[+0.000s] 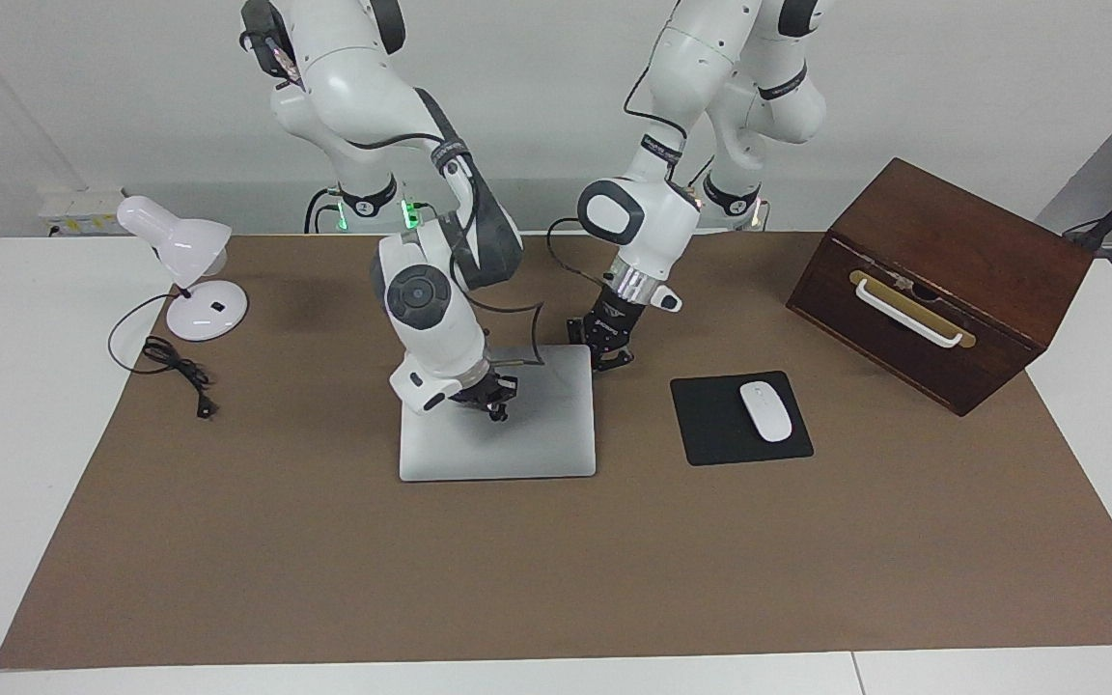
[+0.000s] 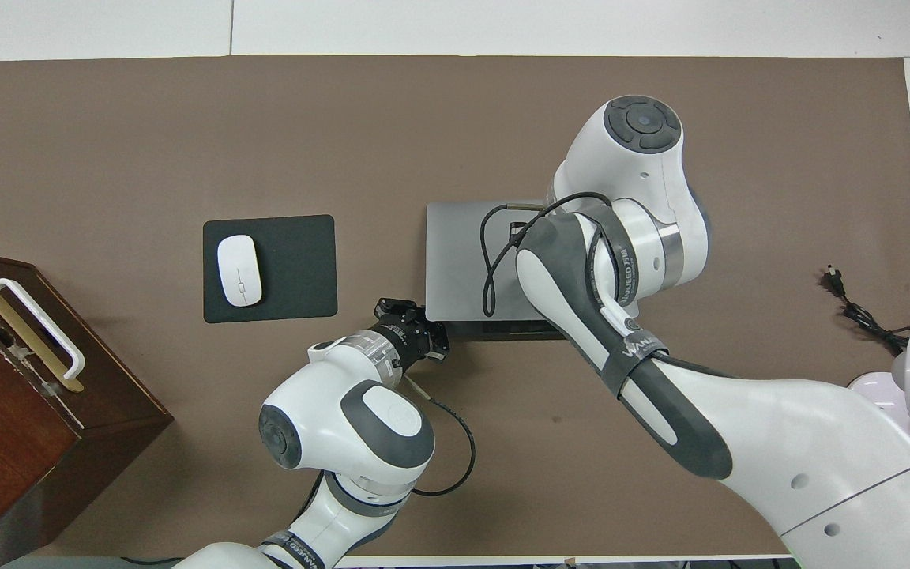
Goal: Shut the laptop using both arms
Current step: 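Push the laptop lid down toward the keyboard with the right gripper, then press the closed lid flat with the right gripper while the left gripper steadies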
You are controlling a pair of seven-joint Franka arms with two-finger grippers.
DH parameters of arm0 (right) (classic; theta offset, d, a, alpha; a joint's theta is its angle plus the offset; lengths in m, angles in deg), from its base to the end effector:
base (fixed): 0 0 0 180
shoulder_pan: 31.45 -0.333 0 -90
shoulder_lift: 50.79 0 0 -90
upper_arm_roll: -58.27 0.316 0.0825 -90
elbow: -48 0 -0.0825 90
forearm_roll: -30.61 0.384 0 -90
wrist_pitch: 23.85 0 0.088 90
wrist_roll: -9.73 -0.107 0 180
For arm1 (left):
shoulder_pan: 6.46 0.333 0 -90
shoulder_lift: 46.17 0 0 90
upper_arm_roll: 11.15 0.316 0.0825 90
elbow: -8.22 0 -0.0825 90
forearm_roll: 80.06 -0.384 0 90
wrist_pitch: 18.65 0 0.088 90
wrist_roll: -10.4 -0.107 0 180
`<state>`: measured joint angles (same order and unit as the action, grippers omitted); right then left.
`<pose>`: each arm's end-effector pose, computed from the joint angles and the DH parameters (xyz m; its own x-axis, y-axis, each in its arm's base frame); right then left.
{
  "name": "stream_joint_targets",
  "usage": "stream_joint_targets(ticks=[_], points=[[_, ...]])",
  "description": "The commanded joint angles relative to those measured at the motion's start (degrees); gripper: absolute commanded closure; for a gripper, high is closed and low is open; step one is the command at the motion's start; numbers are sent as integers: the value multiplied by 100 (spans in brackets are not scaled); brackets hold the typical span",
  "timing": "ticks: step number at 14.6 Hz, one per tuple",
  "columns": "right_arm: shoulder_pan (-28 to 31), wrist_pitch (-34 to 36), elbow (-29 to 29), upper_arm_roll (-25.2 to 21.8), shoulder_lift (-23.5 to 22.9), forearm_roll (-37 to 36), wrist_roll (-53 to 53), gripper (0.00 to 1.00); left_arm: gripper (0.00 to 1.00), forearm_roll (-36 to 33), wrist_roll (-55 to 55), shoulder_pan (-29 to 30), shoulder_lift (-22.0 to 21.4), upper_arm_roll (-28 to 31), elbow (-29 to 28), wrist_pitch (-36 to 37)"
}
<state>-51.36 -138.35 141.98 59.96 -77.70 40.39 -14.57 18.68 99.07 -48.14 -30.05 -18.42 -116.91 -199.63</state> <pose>0.6148 0.2522 0.3360 0.9779 -0.1186 -0.1722 -0.1366 -0.9859 -0.0966 0.4133 -0.3386 0.2731 -0.6232 0.4803 -0.6171 0.6689 0.7363 -0.1024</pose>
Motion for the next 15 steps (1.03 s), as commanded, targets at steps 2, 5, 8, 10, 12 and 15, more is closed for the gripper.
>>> stream_joint_targets(ticks=[2, 5, 8, 10, 12, 15], points=[[13, -257, 393, 15, 186, 120, 57, 100, 100, 154, -7, -174, 155, 42, 32, -77], [4, -291, 401, 15, 186, 120, 57, 100, 100, 146, -16, -174, 138, 42, -12, -77], [4, -292, 401, 15, 186, 120, 57, 100, 100, 146, -7, -174, 7, 51, -169, -77], [4, -283, 393, 15, 186, 120, 48, 100, 100, 146, -7, -165, -99, 51, -284, -77], [4, -239, 331, 15, 186, 120, 22, 100, 100, 146, -7, -165, -196, 51, -380, -68], [13, -117, 174, 7, 194, 120, 13, 100, 100, 146, -16, -165, -231, 51, -451, -68]])
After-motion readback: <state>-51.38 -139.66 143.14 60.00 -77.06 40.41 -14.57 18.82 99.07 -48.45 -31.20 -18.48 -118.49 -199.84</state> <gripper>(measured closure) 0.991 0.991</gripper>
